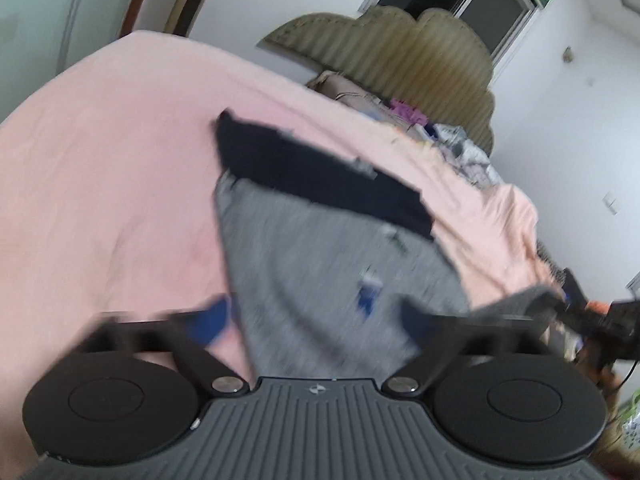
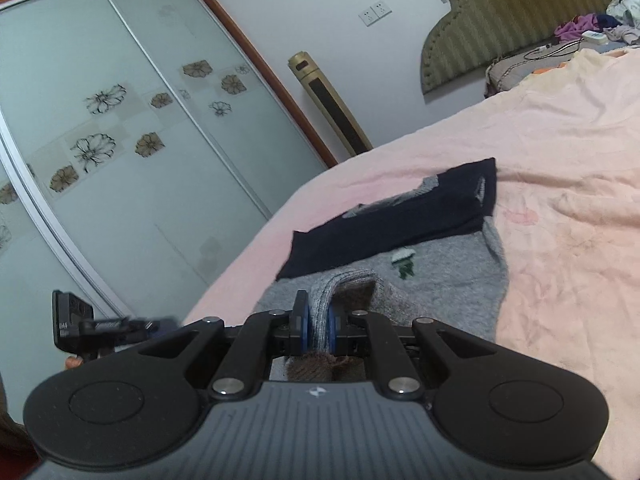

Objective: Fold small clothes
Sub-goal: 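Lift the held hem with both tools and lay it over the collar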

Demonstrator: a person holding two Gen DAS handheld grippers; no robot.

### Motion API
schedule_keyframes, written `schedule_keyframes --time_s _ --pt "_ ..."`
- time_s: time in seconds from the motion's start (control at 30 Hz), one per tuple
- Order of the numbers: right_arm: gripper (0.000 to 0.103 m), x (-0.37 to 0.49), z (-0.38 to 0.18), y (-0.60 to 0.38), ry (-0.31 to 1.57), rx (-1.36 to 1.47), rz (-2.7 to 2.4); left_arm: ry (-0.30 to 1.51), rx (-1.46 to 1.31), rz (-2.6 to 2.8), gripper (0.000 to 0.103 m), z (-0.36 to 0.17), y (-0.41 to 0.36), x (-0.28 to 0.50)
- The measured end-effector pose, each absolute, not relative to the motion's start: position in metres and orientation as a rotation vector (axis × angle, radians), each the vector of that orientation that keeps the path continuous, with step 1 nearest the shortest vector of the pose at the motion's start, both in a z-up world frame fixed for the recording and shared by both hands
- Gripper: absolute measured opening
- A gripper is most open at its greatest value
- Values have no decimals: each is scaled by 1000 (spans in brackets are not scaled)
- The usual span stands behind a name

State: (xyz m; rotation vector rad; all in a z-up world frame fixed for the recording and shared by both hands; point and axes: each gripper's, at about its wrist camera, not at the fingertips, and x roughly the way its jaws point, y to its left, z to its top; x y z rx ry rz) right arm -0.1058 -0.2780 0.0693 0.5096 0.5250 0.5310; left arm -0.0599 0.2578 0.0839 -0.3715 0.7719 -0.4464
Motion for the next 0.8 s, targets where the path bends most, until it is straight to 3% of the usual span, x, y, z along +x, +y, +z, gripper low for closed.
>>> schedule_keyframes --time_s 0.17,0.27,0.37,0.43,0.47,0.5,0.57,0.8 --pt "10 -109 65 -283 532 534 508 876 -372 -523 99 48 261 -81" --pt "10 -105 63 -278 543 532 512 977 -415 -566 92 17 250 -80" --pt "10 -102 63 -273 550 530 524 934 -384 -584 88 10 235 -83" --pt "10 -101 63 -270 554 529 529 924 -383 -601 64 8 229 -81" --pt "10 -101 63 -269 554 528 531 945 -386 -613 39 4 224 -79" --pt "10 -101 62 -269 554 527 532 961 -380 -602 23 2 221 -76" --pt "10 -102 62 -269 552 528 527 960 -360 -581 6 3 219 -78" --pt "10 -103 62 -278 537 539 491 834 -424 -598 4 45 233 -75"
